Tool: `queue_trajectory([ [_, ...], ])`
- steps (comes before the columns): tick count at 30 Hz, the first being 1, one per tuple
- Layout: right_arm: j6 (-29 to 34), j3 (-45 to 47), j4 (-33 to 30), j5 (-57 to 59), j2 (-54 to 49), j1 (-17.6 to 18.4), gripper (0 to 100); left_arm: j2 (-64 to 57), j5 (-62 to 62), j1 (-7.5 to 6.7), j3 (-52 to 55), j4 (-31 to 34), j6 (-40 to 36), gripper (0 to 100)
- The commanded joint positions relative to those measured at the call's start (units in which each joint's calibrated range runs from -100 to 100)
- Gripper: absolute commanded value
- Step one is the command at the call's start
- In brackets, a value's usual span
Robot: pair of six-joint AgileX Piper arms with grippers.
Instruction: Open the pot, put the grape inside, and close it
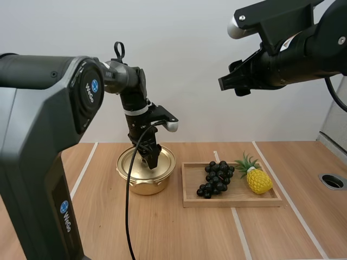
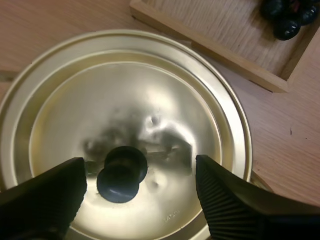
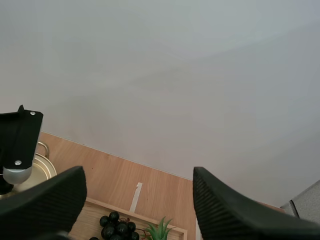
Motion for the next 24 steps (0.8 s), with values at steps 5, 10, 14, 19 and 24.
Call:
queue_trajectory([
  [5,-0.4,-0.6,0.1,-0.3,-0.4,-0.2,100,1.2,0.3,-0.03,0.3,0.1,0.0,100],
  [10,-0.4,-0.6,0.1,-0.3,-0.4,-0.2,100,1.2,0.3,-0.03,0.3,0.1,0.0,100],
  [14,-0.4,-0.6,1.0,-0.3,-0.4,-0.2,100,1.1,0.3,-0.03,0.3,0.7,-0.3,100],
  [19,-0.4,-0.6,2.7,-0.3,-0.4,-0.2,100,1.1,0.3,-0.03,0.3,2.1,-0.9,32],
  [24,-0.4,-0.6,2.7,-0.3,-0.4,-0.2,100,0.9,0.3,-0.03,0.3,2.1,-0.9,0],
])
